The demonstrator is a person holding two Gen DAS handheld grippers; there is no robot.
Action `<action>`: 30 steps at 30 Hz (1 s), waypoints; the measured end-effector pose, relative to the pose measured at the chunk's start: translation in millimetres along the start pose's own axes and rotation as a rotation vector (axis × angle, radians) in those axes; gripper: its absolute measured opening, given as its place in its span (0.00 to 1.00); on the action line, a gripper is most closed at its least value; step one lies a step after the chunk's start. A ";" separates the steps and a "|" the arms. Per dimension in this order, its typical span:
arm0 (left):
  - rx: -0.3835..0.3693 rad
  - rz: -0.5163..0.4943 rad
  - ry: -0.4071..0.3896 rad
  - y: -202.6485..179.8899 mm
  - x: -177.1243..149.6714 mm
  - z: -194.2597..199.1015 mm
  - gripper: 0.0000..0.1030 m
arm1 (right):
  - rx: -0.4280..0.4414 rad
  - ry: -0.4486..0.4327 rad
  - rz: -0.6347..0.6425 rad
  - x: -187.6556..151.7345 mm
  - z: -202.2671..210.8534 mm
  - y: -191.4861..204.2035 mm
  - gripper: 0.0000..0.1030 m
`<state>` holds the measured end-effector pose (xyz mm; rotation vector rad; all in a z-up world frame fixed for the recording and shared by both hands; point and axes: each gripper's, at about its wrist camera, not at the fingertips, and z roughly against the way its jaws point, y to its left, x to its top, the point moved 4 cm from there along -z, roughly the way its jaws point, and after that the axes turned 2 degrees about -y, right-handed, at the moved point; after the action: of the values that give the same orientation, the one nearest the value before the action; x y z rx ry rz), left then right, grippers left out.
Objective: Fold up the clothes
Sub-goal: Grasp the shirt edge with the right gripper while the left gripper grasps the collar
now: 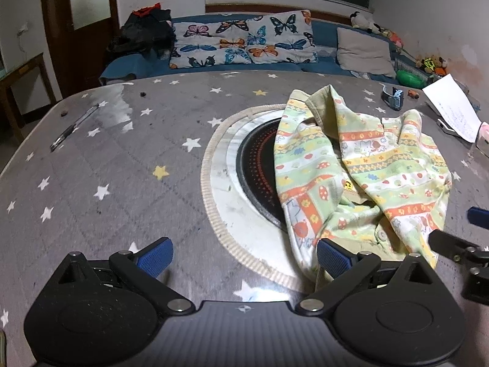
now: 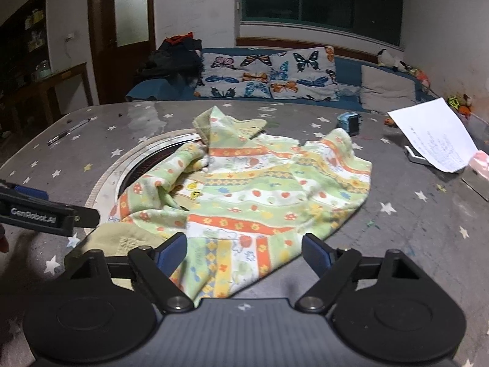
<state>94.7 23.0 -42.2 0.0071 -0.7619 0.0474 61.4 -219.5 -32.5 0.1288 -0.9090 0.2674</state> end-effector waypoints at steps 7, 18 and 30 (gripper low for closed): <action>-0.016 -0.066 -0.002 -9.5 16.4 -13.1 0.78 | 0.029 0.046 0.036 -2.5 -19.1 10.8 0.51; -0.080 -0.147 0.003 -28.1 42.0 -37.4 0.63 | 0.032 0.050 -0.001 -2.8 -18.5 -6.3 0.16; -0.115 -0.155 0.030 -31.9 44.0 -47.8 0.63 | 0.043 0.069 0.137 -11.4 -28.3 33.2 0.31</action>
<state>160.9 -6.0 -46.1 -0.0434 -0.7310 -0.1436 66.8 -183.3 -58.8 0.0966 -0.8454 0.4167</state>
